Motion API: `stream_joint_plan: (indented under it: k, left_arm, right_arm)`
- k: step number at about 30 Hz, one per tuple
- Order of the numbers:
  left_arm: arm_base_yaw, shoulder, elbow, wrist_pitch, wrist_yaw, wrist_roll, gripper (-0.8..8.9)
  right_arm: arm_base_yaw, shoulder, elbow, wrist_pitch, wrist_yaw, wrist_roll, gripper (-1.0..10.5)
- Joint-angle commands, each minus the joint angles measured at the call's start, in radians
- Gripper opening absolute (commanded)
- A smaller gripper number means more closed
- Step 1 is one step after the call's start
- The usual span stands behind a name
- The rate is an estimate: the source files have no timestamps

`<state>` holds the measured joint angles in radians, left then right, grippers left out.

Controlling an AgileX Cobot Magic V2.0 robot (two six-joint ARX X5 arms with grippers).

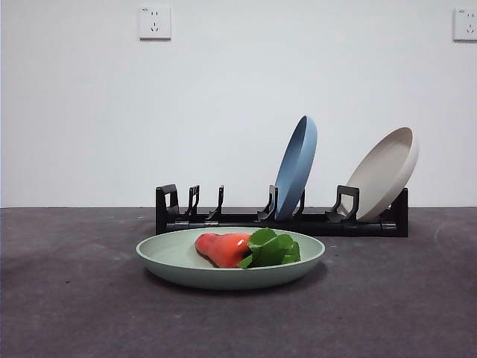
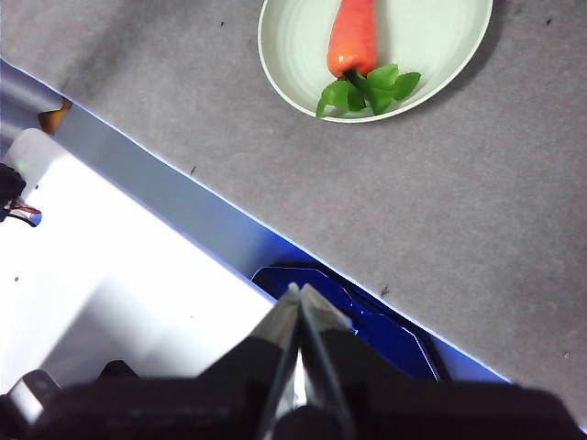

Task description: Take the green plate from the plate rack,put the plate on the table,take the carrot from the table,put the carrot in the plate

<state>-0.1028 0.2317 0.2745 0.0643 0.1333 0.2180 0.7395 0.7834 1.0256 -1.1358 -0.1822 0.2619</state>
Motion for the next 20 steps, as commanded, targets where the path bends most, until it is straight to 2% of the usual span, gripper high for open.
stream_joint_plan:
  k: [1, 8, 15, 20]
  left_arm:
    - [0.02, -0.071, -0.099, 0.009, -0.008, -0.043, -0.03]
    - [0.036, -0.167, -0.234, -0.039, -0.009, -0.07, -0.03]
    - [0.054, -0.23, -0.251, -0.22, -0.028, -0.089, -0.03]
    - [0.06, -0.23, -0.269, -0.253, -0.026, -0.122, -0.03]
  right_arm:
    - [0.001, -0.001, -0.005, 0.004, 0.002, -0.008, 0.0]
    - [0.002, -0.001, -0.005, 0.004, 0.002, -0.008, 0.0]
    - [0.002, -0.001, -0.005, 0.004, 0.002, -0.008, 0.0]
    - [0.002, -0.001, -0.005, 0.004, 0.002, -0.008, 0.0]
